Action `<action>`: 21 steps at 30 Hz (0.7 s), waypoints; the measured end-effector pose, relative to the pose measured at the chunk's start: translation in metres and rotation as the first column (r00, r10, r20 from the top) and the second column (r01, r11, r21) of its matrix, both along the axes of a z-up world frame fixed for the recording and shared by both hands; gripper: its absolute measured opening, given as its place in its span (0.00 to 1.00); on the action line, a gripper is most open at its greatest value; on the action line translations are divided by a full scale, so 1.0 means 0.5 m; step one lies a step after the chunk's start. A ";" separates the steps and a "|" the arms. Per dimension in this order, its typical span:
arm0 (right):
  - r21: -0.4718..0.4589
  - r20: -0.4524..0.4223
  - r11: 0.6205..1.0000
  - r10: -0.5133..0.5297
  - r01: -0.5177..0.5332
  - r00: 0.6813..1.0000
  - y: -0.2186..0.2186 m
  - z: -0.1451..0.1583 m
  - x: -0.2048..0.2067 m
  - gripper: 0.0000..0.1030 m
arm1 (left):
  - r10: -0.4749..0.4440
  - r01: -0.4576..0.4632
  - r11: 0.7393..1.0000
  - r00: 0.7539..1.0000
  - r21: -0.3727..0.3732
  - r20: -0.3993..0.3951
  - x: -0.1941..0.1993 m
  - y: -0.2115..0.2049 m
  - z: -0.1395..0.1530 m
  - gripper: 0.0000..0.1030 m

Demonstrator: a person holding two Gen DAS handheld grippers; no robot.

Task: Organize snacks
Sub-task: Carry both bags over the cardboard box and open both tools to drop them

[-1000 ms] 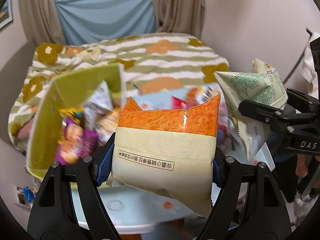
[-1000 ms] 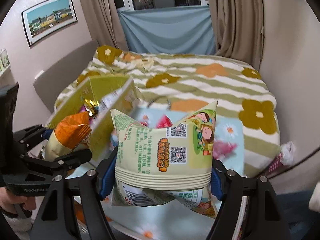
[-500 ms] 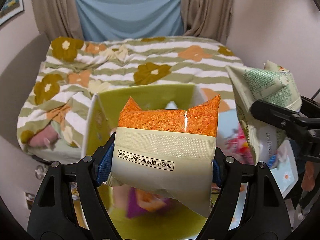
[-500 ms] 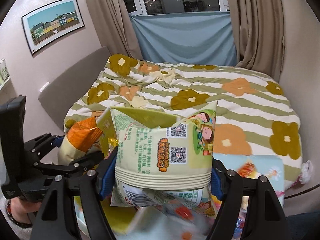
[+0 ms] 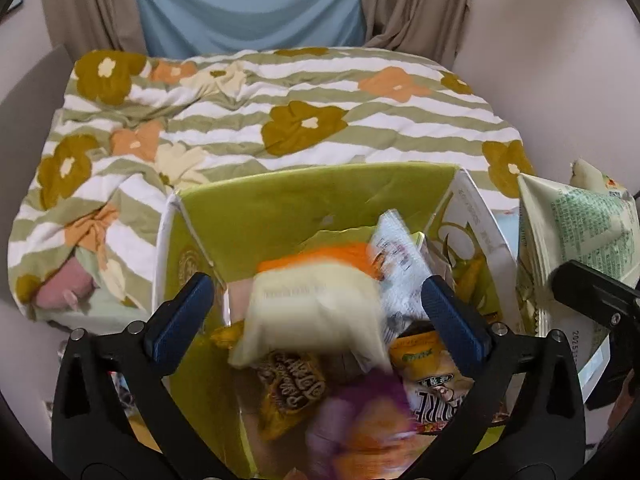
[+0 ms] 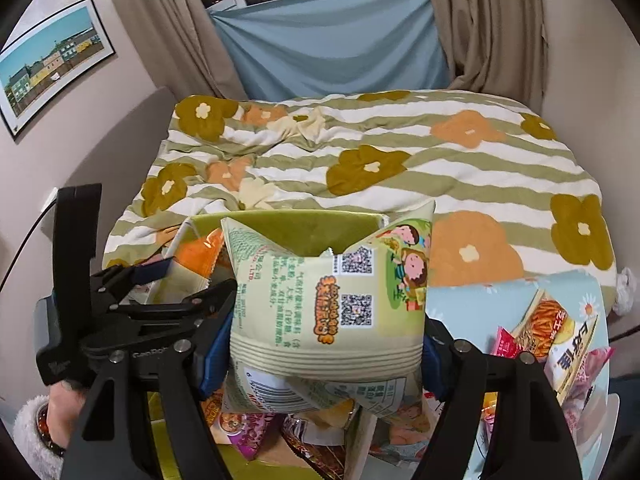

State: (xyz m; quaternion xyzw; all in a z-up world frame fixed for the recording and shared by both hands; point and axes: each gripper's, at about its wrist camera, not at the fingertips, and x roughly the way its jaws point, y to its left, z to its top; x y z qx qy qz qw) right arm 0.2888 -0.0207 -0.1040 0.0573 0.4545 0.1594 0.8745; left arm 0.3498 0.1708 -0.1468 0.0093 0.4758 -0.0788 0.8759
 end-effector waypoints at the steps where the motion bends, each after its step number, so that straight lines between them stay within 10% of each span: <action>1: 0.000 -0.004 1.000 0.002 -0.002 1.000 -0.001 0.000 -0.001 0.70 | -0.004 0.004 1.000 1.000 0.002 0.001 -0.007 -0.002 0.002 1.00; 21: 0.041 -0.011 0.984 0.172 -0.171 0.985 0.084 -0.006 0.002 0.73 | 0.127 -0.127 0.992 0.992 0.016 -0.023 -0.216 0.040 0.036 1.00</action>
